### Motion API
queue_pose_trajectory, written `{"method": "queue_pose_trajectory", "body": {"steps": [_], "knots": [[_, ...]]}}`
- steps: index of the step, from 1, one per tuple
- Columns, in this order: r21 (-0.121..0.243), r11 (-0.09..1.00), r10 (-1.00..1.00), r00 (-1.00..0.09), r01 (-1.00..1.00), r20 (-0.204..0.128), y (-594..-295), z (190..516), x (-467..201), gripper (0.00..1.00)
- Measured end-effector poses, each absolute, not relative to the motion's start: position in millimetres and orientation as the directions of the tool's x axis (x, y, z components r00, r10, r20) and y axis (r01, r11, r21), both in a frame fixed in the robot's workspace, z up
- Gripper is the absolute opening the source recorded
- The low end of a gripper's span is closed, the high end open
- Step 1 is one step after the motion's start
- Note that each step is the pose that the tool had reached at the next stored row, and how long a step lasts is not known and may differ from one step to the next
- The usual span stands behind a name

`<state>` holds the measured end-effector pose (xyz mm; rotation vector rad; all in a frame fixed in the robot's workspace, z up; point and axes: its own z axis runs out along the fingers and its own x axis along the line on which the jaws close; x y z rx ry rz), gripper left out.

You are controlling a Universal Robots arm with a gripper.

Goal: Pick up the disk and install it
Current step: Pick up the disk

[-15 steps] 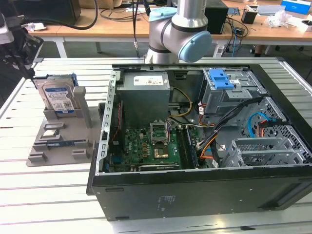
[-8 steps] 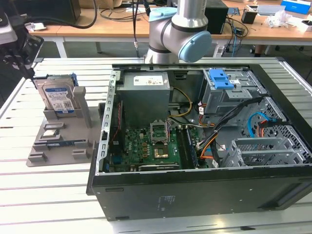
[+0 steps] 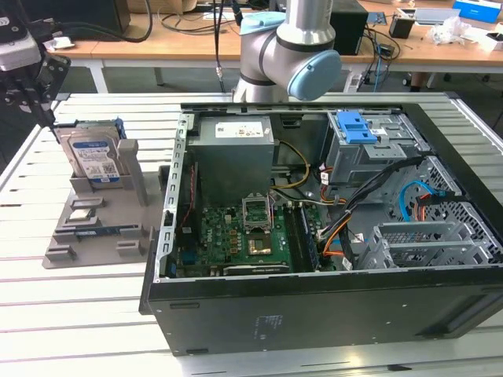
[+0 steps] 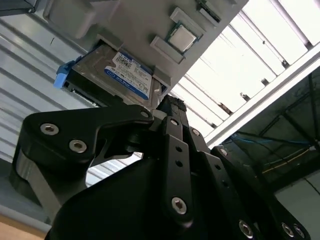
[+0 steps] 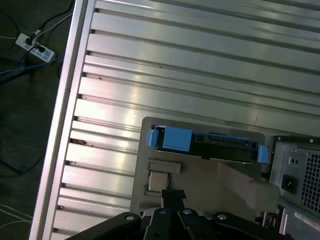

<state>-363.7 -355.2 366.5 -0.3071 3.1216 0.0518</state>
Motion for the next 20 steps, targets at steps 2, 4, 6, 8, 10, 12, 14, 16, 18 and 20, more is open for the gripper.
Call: {"method": "queue_pose_trajectory", "body": {"steps": [2, 4, 6, 8, 10, 12, 14, 16, 18, 20], "knots": [[0.032, 0.962, -0.27, -0.963, -0.27, -0.008, -355.2, 366.5, -363.7, 0.11], [0.032, 0.943, -0.33, -0.944, -0.33, -0.008, -355.2, 366.5, -363.7, 0.11], [0.032, 0.921, -0.388, -0.921, -0.388, -0.008, -355.2, 366.5, -363.7, 0.11], [0.032, 0.904, -0.426, -0.905, -0.426, -0.008, -355.2, 366.5, -363.7, 0.11], [0.032, 0.888, -0.458, -0.889, -0.458, -0.008, -355.2, 366.5, -363.7, 0.11], [0.032, 0.877, -0.479, -0.878, -0.479, -0.008, -355.2, 366.5, -363.7, 0.11], [0.032, 0.86, -0.509, -0.861, -0.509, -0.008, -355.2, 366.5, -363.7, 0.11], [0.032, 0.839, -0.543, -0.84, -0.543, -0.008, -355.2, 366.5, -363.7, 0.11], [0.032, 0.823, -0.567, -0.824, -0.567, -0.008, -355.2, 366.5, -363.7, 0.11], [0.032, 0.809, -0.587, -0.81, -0.587, -0.008, -355.2, 366.5, -363.7, 0.11]]}}
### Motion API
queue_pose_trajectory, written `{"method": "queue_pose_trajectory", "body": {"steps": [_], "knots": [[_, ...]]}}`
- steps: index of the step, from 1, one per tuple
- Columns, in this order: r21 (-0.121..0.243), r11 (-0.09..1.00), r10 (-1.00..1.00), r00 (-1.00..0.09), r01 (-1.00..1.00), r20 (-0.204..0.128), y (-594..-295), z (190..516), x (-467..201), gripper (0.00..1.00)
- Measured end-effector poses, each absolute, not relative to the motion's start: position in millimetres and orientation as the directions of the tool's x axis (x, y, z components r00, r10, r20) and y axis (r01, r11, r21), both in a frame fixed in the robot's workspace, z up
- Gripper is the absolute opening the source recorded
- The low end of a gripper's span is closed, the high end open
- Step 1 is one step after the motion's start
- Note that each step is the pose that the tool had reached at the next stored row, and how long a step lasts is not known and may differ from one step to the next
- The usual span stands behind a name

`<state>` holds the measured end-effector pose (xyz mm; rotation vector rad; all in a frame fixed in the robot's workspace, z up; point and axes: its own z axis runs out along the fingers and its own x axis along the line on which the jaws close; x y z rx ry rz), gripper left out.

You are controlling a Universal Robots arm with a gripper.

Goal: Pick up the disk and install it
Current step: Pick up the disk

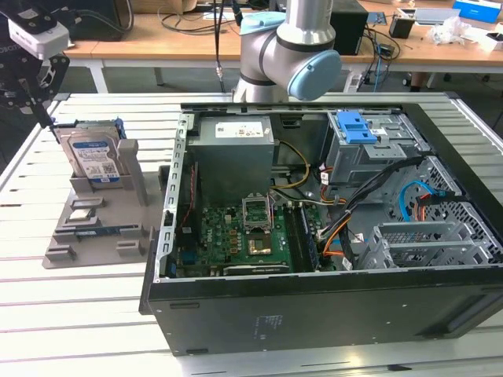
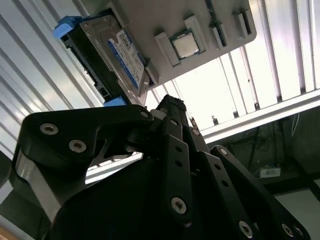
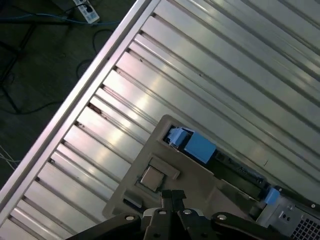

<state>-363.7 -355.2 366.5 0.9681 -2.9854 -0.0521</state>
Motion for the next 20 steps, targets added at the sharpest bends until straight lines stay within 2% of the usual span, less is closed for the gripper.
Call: {"method": "queue_pose_trajectory", "body": {"steps": [20], "knots": [[0.032, 0.599, -0.8, -0.6, -0.8, -0.008, -355.2, 366.5, -363.7, 0.11]]}}
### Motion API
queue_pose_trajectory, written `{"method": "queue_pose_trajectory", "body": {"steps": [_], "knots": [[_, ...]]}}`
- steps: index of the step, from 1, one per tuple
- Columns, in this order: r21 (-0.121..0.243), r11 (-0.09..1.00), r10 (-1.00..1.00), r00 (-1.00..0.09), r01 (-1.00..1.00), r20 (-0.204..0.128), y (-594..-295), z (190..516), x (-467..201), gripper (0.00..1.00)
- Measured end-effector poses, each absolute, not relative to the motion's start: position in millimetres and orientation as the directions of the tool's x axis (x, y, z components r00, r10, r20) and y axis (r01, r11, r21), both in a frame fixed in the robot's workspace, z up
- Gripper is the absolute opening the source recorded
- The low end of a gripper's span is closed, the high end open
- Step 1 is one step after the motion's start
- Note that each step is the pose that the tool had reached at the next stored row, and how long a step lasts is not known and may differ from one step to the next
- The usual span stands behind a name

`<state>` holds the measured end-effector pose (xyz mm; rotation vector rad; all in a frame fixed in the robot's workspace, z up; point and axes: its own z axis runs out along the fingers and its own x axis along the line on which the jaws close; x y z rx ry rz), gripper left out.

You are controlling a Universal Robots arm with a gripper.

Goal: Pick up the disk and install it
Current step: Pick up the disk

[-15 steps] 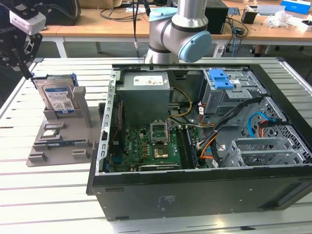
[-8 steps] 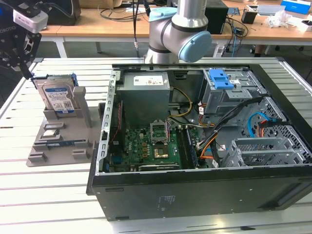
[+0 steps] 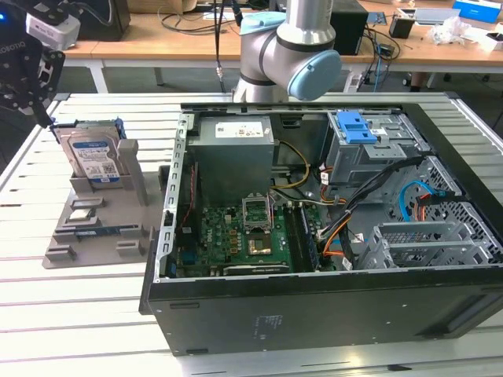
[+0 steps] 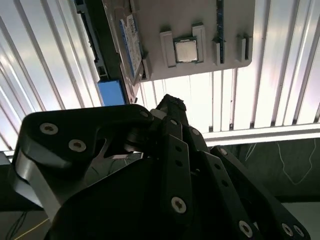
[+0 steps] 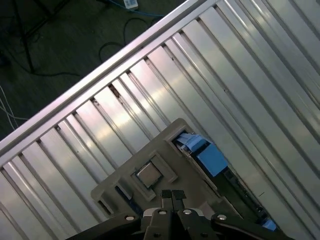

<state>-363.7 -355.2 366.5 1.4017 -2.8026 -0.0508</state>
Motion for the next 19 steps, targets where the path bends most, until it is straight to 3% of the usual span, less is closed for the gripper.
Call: {"method": "queue_pose_trajectory", "body": {"steps": [19], "knots": [[0.032, 0.379, -0.925, -0.379, -0.925, -0.008, -355.2, 366.5, -363.7, 0.11]]}}
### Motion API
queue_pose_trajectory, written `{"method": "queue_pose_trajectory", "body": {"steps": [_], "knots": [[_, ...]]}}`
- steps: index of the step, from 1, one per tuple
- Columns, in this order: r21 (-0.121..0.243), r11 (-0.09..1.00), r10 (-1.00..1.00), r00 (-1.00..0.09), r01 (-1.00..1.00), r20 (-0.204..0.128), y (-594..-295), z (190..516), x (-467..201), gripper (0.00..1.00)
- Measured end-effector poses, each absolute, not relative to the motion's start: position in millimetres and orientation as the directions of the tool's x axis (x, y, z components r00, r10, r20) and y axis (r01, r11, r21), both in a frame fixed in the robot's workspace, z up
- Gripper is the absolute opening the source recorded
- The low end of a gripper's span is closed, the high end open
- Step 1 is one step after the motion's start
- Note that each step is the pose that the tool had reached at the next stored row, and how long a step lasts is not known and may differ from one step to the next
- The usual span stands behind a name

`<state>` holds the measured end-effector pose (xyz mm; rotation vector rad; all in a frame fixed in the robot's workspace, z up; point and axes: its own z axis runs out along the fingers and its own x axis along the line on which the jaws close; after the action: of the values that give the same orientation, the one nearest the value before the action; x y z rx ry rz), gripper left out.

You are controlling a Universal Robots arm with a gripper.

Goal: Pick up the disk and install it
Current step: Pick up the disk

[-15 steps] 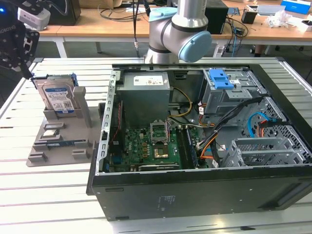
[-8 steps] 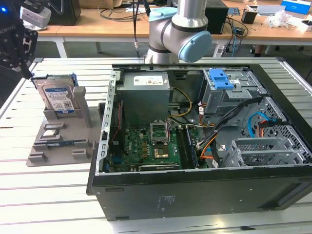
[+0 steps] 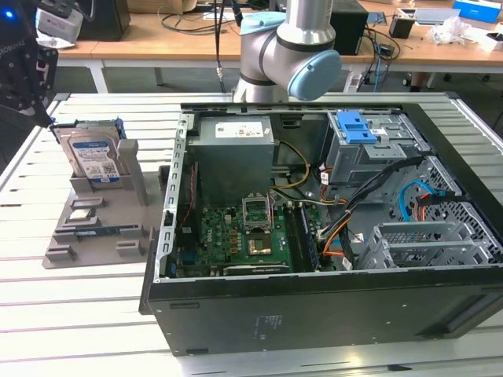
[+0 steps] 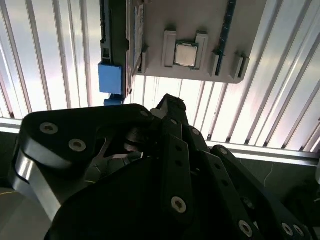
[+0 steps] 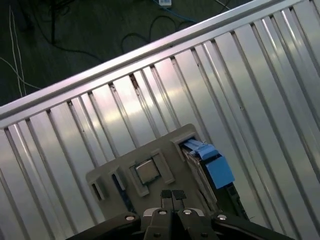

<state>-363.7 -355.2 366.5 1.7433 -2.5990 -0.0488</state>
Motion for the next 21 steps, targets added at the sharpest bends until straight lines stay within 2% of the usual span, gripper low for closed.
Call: {"method": "queue_pose_trajectory", "body": {"steps": [21], "knots": [[0.032, -0.009, -1.0, 0.008, -0.999, -0.007, -354.7, 366.5, -363.7, 0.11]]}}
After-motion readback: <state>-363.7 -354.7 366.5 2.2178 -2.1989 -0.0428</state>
